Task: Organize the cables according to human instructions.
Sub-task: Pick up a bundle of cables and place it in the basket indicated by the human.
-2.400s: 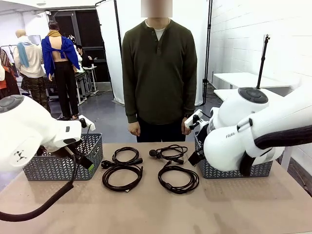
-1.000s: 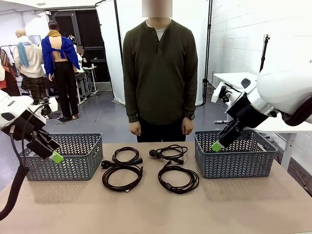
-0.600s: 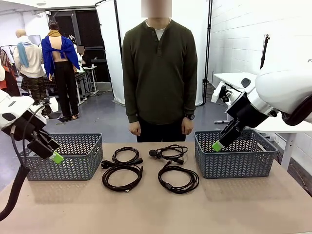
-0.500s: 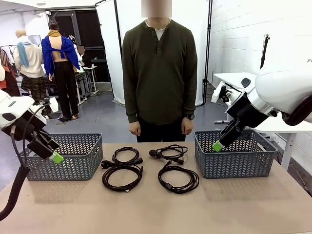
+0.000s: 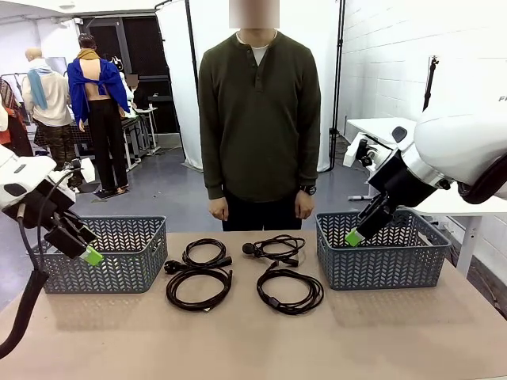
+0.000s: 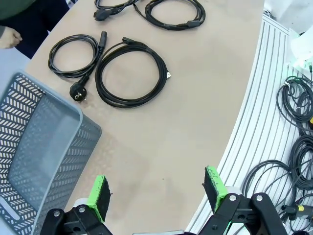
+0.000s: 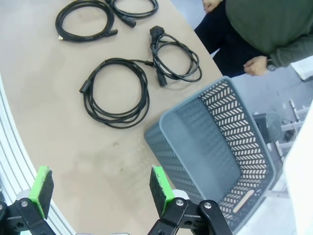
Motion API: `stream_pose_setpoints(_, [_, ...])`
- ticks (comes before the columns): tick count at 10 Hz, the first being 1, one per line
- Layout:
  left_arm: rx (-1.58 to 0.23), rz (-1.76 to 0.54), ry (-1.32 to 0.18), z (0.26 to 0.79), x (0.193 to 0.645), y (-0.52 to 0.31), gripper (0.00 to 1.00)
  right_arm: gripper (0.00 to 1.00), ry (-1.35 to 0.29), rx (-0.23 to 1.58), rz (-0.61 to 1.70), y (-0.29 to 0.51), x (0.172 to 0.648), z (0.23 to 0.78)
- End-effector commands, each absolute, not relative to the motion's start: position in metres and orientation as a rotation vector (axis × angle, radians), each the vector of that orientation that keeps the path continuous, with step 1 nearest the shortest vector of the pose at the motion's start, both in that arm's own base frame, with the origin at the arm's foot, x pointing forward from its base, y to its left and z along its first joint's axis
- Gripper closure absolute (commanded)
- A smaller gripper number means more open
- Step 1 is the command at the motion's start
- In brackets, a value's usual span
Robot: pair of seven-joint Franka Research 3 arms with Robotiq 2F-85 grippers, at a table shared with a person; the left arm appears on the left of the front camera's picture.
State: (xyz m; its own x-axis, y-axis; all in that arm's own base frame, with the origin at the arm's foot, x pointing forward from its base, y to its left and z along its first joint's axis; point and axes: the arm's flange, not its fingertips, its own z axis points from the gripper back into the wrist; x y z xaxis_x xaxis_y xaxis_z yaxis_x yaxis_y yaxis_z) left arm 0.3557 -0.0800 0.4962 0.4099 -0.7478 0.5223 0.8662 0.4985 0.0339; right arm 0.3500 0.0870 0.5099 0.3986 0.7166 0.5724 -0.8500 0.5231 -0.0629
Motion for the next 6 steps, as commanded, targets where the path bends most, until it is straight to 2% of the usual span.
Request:
stream_pose_setpoints(1, [-0.281, -1.023, -0.514, 0.4957, 0.356, -0.0797, 0.0, 0.0, -0.588, 0.276, 1.004, 0.0872, 0.351, 0.5075])
stream_pose_setpoints(6, [-0.281, -1.023, -0.514, 0.4957, 0.356, -0.0797, 0.0, 0.0, -0.588, 0.276, 1.004, 0.0872, 0.351, 0.5075])
